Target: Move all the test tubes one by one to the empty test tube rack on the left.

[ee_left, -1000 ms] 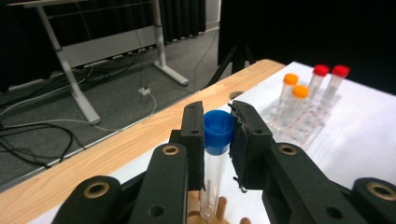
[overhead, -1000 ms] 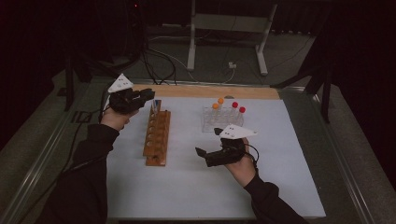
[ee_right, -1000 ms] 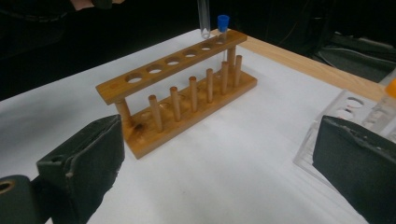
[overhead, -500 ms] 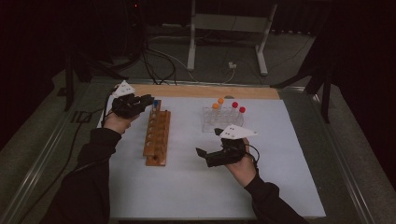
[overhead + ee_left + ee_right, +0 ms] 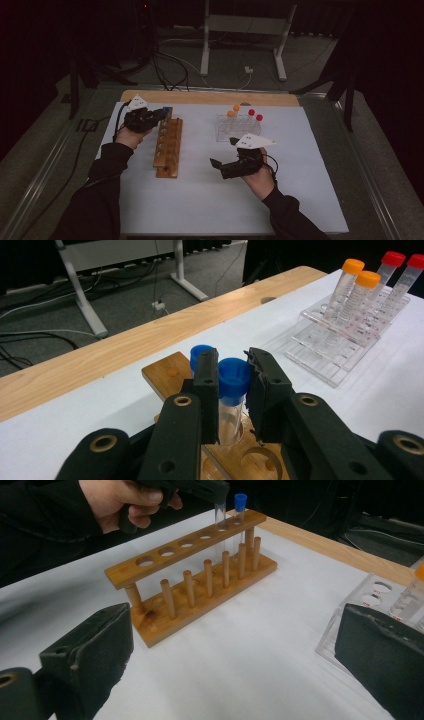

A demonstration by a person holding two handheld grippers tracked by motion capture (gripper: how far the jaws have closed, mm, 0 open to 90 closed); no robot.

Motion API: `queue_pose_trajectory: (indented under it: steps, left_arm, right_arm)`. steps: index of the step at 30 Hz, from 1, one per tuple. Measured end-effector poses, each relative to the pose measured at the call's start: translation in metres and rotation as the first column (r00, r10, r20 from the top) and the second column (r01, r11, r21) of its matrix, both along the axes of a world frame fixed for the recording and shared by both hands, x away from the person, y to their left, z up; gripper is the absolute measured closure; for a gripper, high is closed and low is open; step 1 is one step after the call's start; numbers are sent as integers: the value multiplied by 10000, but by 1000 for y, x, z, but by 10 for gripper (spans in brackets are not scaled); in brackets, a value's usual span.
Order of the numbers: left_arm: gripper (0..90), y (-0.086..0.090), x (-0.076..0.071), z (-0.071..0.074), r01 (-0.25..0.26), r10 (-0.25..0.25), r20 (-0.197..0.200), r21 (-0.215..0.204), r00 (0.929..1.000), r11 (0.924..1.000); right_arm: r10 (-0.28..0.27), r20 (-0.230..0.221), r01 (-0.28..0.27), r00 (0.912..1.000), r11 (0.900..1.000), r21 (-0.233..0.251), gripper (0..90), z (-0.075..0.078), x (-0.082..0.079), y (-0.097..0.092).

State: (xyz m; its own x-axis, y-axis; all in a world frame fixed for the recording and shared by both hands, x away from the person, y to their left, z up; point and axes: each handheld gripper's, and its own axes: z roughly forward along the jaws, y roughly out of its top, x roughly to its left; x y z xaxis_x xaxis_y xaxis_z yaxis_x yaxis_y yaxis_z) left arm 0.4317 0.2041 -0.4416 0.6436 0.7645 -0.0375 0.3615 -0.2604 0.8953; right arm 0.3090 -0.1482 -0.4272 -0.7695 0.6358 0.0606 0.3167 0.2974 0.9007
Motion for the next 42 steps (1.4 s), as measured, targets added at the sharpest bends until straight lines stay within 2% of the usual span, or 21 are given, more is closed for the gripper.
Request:
queue_pose_trajectory:
  steps: [9,18,20,28,30,32,33,35,37,39,41,42]
  left_arm:
    - [770,-1,0,-9,4,-4,-90,14,10000,10000]
    - [768,-1,-1,-10,27,-27,-21,12,10000,10000]
    - [768,-2,-2,-11,-11,10,9,203,10000,9998]
    - [742,0,-4,-10,249,-249,-48,91,9997,9996]
    - [649,1,-7,-6,357,-357,-15,-120,9994,9993]
    - [544,1,-13,0,446,-442,207,-165,9988,9989]
    - [464,2,-17,4,592,-586,231,-269,9980,9979]
    - [362,2,-25,11,888,-874,326,-414,9956,9952]
    - [252,1,-35,17,1255,-1231,419,-617,9915,9902]
    - [173,0,-45,21,1539,-1503,475,-824,9875,9846]
    - [140,-1,-54,23,1811,-1762,572,-964,9827,9787]
    - [88,-1,-58,24,1998,-1943,596,-1071,9791,9740]
  right_arm:
    - [90,-51,-91,9999,9999,-45,23,-1,0,0]
    - [49,-55,-49,10000,10000,16,23,0,0,-1]
    - [46,-58,-45,10000,10000,19,23,0,1,-1]
    - [49,-67,-49,10000,10000,21,22,0,1,-1]
    - [19,-25,-19,10000,10000,32,22,1,1,-2]
    - [-44,30,44,10000,10000,75,22,3,2,-4]
    - [-87,73,87,9999,9999,91,22,4,3,-5]
    - [-229,156,227,9996,9997,125,23,7,5,-8]
    - [-421,184,418,9989,9990,156,23,9,10,-12]
    - [-720,242,713,9971,9971,265,34,11,15,-16]
    - [-1003,223,996,9947,9946,274,37,13,22,-19]
    - [-1171,203,1165,9929,9928,293,46,14,26,-20]
